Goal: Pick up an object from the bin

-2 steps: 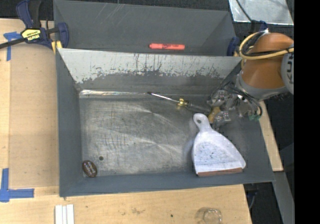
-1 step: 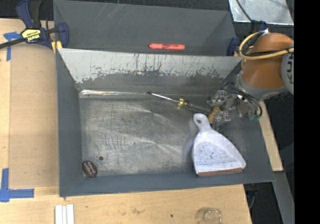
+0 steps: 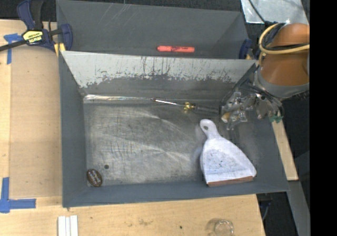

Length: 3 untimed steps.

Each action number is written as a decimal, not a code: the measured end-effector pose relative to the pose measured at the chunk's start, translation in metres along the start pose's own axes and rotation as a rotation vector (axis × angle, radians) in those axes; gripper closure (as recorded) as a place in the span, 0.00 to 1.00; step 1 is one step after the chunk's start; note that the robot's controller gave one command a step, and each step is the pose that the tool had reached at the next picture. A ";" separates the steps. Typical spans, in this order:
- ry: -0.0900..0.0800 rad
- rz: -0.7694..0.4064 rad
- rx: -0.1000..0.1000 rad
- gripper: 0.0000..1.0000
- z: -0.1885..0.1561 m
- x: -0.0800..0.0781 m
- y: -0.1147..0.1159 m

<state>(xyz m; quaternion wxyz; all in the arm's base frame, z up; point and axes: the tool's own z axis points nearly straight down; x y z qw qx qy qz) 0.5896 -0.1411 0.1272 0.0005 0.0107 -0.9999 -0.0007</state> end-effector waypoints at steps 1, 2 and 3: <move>-0.006 -0.002 0.002 1.00 -0.021 0.000 0.003; -0.010 0.145 0.003 1.00 -0.004 0.025 0.010; -0.006 0.020 0.002 1.00 -0.065 -0.031 0.010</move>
Offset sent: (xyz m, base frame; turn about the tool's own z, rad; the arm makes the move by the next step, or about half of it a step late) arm -0.0517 0.0191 -0.0247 0.2795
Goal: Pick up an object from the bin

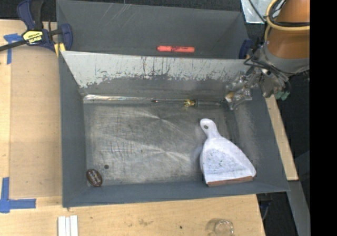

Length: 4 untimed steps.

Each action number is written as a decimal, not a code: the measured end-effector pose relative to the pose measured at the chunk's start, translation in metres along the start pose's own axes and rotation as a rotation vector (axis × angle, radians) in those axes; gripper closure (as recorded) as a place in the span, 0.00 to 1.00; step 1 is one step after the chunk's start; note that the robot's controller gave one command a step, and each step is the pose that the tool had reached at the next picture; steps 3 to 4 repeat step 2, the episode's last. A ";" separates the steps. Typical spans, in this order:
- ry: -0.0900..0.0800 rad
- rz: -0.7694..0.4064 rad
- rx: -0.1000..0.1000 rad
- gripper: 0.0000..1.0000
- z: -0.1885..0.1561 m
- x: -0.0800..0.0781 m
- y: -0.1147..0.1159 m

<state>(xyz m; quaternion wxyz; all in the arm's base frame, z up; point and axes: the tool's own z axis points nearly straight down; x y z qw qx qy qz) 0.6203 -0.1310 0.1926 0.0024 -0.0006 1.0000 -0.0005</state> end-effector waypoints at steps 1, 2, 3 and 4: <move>0.000 0.000 0.000 1.00 0.000 0.000 0.000; 0.002 -0.010 0.000 1.00 -0.025 0.004 0.001; 0.002 -0.010 0.000 1.00 -0.025 0.004 0.001; 0.002 -0.010 0.000 1.00 -0.025 0.004 0.001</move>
Offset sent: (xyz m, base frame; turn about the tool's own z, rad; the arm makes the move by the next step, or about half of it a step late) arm -0.0063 0.0021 0.0363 -0.0151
